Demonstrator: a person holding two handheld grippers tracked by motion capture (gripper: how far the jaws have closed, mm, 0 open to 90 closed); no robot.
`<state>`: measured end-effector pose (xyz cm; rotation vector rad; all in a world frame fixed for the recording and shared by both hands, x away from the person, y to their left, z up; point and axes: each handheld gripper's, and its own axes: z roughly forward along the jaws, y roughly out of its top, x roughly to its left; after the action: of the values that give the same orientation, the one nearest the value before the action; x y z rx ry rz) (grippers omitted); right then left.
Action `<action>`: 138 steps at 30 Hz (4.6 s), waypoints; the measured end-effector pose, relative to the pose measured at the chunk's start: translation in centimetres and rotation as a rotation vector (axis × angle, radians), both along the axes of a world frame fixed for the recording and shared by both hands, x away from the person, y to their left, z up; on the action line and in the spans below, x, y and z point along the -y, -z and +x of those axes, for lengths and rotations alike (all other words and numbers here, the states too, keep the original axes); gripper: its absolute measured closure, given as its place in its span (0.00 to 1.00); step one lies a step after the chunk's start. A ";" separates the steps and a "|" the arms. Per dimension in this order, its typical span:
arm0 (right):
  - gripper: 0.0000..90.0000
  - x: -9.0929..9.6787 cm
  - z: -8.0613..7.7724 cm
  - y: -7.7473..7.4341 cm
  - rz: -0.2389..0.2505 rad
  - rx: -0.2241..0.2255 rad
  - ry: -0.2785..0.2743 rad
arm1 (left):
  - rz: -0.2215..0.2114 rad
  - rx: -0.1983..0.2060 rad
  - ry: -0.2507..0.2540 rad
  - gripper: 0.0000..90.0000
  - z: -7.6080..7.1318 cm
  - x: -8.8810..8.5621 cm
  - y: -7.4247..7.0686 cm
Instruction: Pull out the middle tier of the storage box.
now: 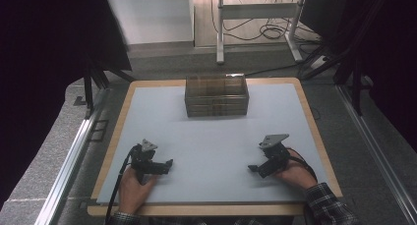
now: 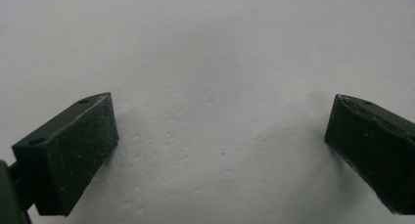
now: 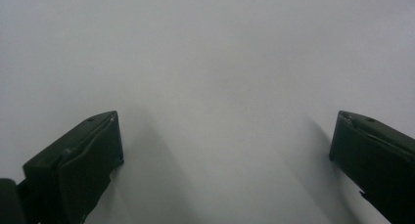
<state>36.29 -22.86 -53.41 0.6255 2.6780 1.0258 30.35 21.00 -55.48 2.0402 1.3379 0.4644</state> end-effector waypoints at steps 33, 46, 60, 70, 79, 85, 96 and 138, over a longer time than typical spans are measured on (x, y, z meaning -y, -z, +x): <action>0.05 -0.2 -0.1 -0.6 -0.024 -0.026 0.017 | 0.006 -0.003 0.004 0.00 0.0 0.0 0.0; 0.10 -0.3 0.0 -1.6 -0.036 -0.007 0.020 | 0.005 -0.003 0.004 0.00 0.0 0.0 0.0; 0.16 -1.4 -0.1 -2.5 -0.070 0.003 0.011 | 0.005 -0.002 0.004 0.00 0.0 0.0 0.0; 0.21 -2.5 -0.2 -3.1 -0.145 0.091 -0.015 | 0.004 -0.002 0.004 0.00 0.0 0.0 0.0; 0.22 -3.6 -0.3 -3.5 -0.204 0.185 -0.038 | 0.004 -0.002 0.004 0.00 0.0 0.0 0.0; 0.22 -4.0 -0.1 -3.6 -0.215 0.204 -0.043 | 0.005 -0.002 0.004 0.00 0.0 0.0 0.0; 0.22 -4.8 0.3 -3.9 -0.216 0.239 -0.046 | 0.006 -0.004 0.004 0.00 0.0 0.0 0.0; 0.33 -9.3 1.7 -3.6 -0.370 0.503 -0.087 | 0.005 -0.003 0.004 0.00 0.0 0.0 0.0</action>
<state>37.98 -13.52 -49.85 0.1501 2.3606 0.5771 30.34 21.05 -55.44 2.0487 1.3352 0.4630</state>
